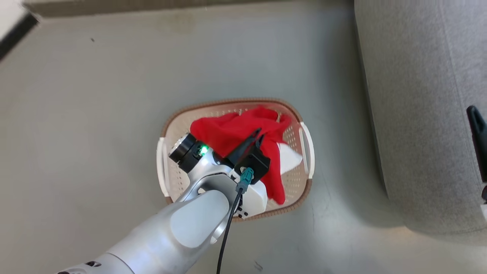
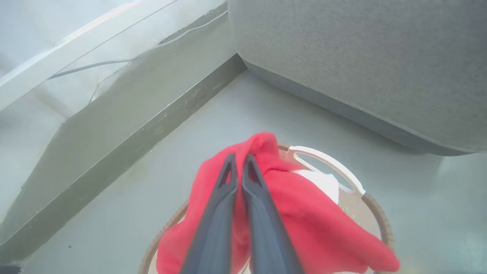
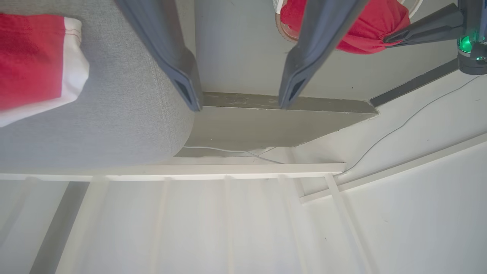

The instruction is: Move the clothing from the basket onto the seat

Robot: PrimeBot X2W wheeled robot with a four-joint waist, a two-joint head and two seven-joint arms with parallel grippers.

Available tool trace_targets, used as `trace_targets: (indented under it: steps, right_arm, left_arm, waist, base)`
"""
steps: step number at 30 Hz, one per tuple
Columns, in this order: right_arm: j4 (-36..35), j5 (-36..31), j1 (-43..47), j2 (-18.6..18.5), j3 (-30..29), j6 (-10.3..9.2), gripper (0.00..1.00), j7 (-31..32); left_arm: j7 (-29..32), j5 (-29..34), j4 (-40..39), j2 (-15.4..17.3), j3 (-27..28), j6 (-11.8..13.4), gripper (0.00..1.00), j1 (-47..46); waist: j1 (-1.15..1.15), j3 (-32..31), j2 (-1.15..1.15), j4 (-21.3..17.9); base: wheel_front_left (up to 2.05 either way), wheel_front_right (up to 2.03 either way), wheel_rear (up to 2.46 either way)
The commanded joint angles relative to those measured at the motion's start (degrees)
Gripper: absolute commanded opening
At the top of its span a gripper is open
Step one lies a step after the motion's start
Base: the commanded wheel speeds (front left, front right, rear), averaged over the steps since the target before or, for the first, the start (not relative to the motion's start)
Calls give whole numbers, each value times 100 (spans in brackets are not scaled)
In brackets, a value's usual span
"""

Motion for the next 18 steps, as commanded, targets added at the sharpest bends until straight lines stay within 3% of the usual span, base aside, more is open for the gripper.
trace_targets:
  steps: [1, 10, 18]
  right_arm:
    - [-51, -38, 195, -216, 70, 23, 100, -67]
    - [274, -286, 360, -132, 366, 23, 100, -67]
    - [542, -547, 452, 72, 721, 23, 100, -67]
  left_arm:
    - [-62, -64, -129, -23, 95, -62, 0, 36]
    - [-76, 202, -534, -23, 684, -581, 0, 340]
    - [-77, 510, -758, 177, 1307, -1340, 0, 829]
  waist:
    - [0, -285, 0, 102]
    - [0, -1037, 0, 154]
    - [0, -1719, 0, 196]
  base:
    - [0, 0, 0]
    - [0, 0, 0]
    - [0, 0, 0]
